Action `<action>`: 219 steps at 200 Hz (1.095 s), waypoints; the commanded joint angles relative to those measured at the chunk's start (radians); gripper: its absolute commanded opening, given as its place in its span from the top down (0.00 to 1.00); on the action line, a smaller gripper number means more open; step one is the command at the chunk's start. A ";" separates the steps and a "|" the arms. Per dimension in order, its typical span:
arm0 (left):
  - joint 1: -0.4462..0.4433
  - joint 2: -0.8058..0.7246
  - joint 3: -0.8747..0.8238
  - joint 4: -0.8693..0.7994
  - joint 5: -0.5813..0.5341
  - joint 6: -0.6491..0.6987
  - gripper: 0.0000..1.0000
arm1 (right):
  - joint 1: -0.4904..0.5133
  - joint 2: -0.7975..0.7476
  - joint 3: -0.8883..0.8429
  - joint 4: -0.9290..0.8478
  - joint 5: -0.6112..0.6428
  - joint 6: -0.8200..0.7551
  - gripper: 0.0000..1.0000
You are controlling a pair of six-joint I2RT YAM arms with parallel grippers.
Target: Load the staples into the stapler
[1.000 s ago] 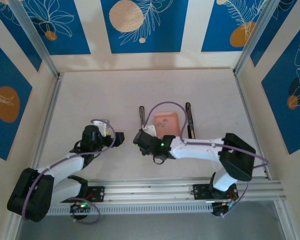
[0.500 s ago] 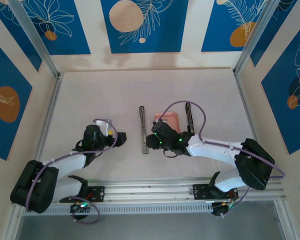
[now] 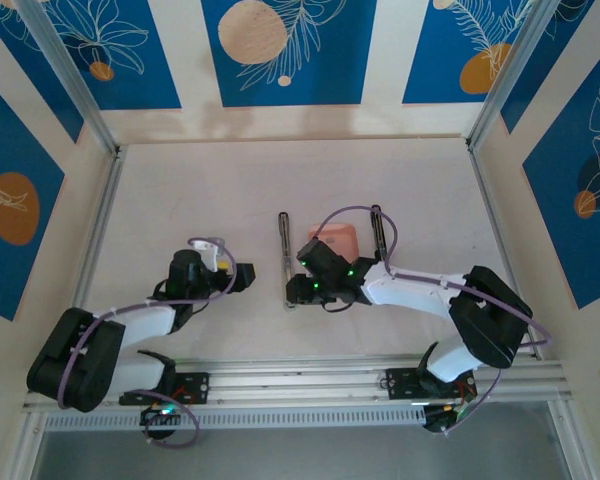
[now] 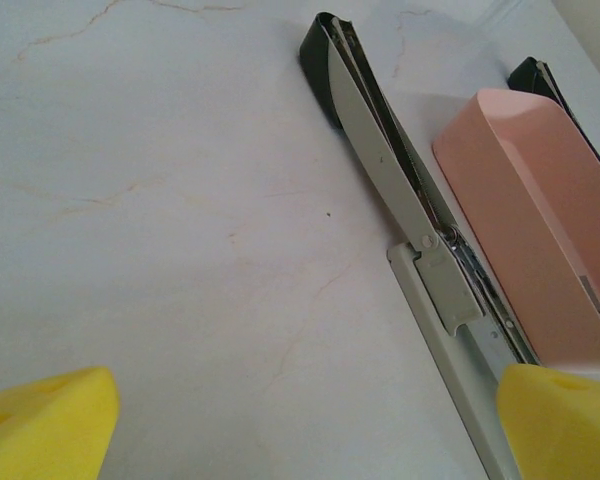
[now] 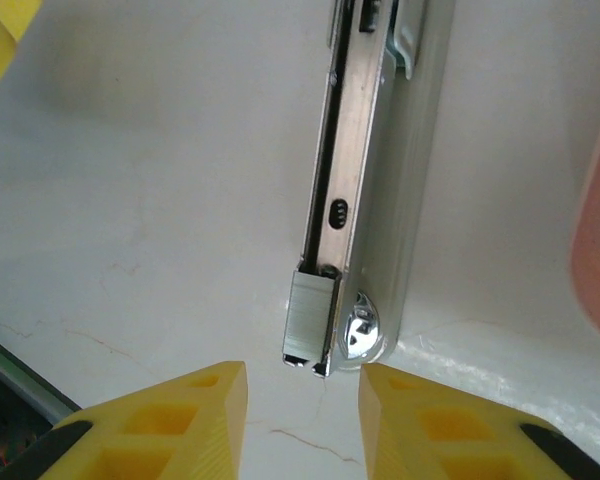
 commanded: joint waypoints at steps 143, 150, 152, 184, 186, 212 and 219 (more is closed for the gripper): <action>-0.006 -0.001 -0.032 0.014 -0.030 0.040 0.02 | -0.025 0.148 0.177 -0.180 -0.074 0.034 0.66; -0.005 0.000 -0.032 0.012 -0.031 0.040 0.02 | -0.027 0.154 0.181 -0.181 -0.076 0.032 0.66; -0.006 -0.001 -0.032 0.013 -0.030 0.039 0.02 | -0.027 0.155 0.182 -0.182 -0.077 0.032 0.66; -0.006 -0.001 -0.035 0.012 -0.036 0.044 0.02 | -0.033 0.175 0.192 -0.198 -0.077 0.035 0.69; -0.006 -0.001 -0.035 0.012 -0.037 0.044 0.02 | -0.033 0.176 0.191 -0.199 -0.077 0.035 0.69; -0.006 0.003 -0.034 0.012 -0.039 0.050 0.01 | -0.034 0.194 0.195 -0.211 -0.079 0.038 0.72; -0.006 0.003 -0.034 0.012 -0.040 0.052 0.01 | -0.034 0.199 0.194 -0.212 -0.081 0.039 0.72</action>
